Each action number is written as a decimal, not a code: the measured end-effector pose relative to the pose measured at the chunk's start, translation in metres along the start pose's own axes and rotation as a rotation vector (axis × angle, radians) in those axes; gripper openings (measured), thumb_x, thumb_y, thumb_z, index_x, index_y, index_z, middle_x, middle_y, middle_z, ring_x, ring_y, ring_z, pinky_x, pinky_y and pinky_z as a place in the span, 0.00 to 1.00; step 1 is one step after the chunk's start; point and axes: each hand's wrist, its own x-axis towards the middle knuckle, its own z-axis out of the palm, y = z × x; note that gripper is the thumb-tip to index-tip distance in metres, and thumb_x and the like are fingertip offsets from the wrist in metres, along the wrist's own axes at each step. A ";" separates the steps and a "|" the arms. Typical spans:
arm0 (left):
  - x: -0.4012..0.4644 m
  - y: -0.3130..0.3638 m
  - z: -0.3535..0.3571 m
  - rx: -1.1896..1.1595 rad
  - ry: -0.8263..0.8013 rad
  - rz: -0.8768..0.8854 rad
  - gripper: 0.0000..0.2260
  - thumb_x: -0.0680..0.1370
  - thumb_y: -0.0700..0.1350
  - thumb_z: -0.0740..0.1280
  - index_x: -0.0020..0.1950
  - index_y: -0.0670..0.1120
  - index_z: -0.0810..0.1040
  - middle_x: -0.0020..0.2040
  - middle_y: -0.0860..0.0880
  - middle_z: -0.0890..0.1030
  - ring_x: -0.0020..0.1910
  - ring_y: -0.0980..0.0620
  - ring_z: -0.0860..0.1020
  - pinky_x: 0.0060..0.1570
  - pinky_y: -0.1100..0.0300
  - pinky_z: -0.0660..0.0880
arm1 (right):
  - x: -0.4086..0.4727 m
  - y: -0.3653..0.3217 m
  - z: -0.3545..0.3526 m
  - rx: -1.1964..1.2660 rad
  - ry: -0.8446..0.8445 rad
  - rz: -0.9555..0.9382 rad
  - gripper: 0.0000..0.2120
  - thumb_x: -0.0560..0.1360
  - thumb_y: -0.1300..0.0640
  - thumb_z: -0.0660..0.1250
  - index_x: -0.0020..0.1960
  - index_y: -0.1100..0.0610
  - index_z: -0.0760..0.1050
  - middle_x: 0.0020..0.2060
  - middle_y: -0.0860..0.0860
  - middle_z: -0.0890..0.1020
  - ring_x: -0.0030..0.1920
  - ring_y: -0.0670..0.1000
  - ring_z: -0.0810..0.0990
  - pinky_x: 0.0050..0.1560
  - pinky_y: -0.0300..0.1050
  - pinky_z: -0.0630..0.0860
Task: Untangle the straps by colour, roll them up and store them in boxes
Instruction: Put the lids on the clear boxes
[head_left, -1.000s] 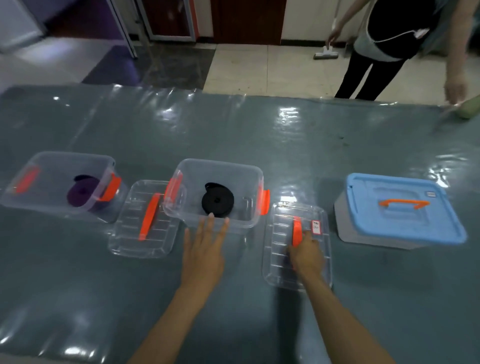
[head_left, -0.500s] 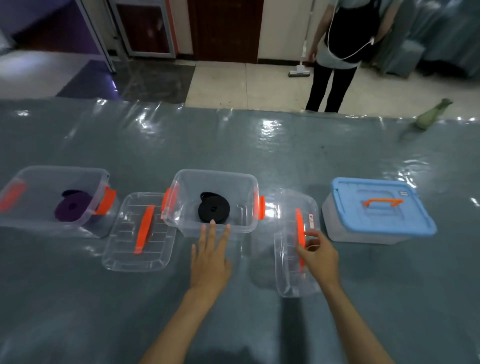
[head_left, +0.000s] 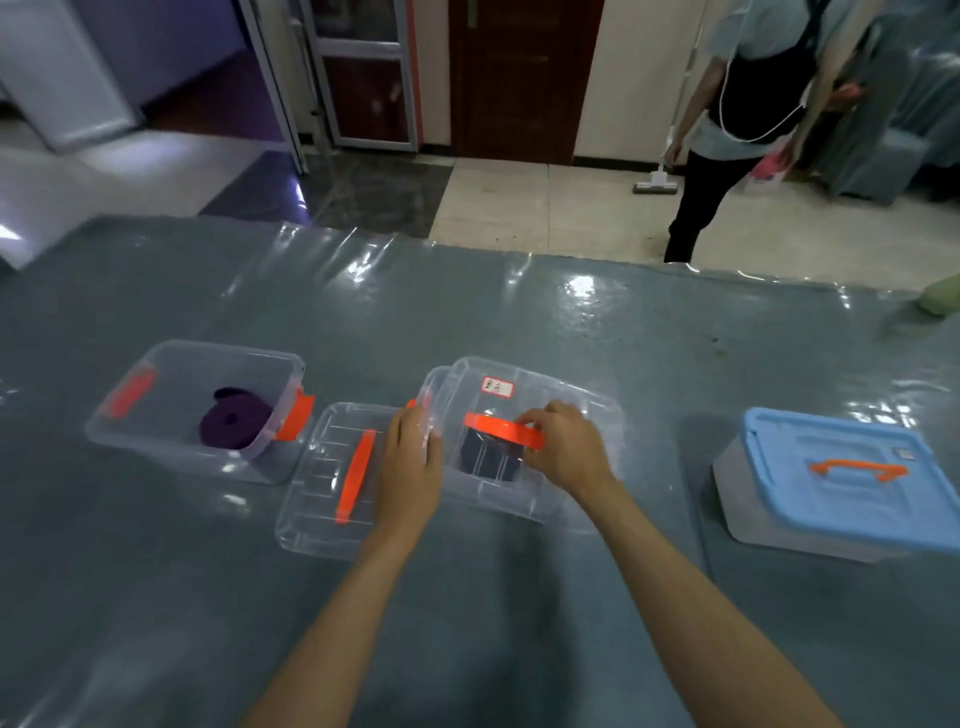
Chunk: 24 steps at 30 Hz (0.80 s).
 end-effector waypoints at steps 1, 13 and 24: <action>0.012 -0.004 0.003 0.010 -0.056 -0.033 0.20 0.85 0.40 0.64 0.77 0.44 0.72 0.74 0.44 0.75 0.73 0.43 0.72 0.73 0.46 0.69 | 0.009 -0.007 0.006 -0.010 -0.018 -0.018 0.22 0.72 0.53 0.76 0.66 0.46 0.83 0.56 0.54 0.81 0.60 0.59 0.79 0.56 0.52 0.78; 0.042 -0.039 0.025 -0.191 -0.168 -0.239 0.21 0.89 0.39 0.57 0.83 0.44 0.66 0.83 0.44 0.65 0.83 0.47 0.62 0.83 0.49 0.58 | 0.008 0.030 0.048 0.033 0.284 -0.201 0.25 0.75 0.72 0.70 0.67 0.54 0.84 0.68 0.56 0.82 0.71 0.64 0.78 0.67 0.62 0.73; 0.030 -0.042 0.037 -0.447 0.119 -0.409 0.16 0.83 0.46 0.70 0.71 0.49 0.81 0.62 0.52 0.84 0.60 0.55 0.82 0.57 0.67 0.76 | -0.024 0.050 0.061 0.753 0.430 0.611 0.16 0.83 0.45 0.68 0.60 0.57 0.84 0.37 0.52 0.82 0.39 0.51 0.79 0.42 0.48 0.75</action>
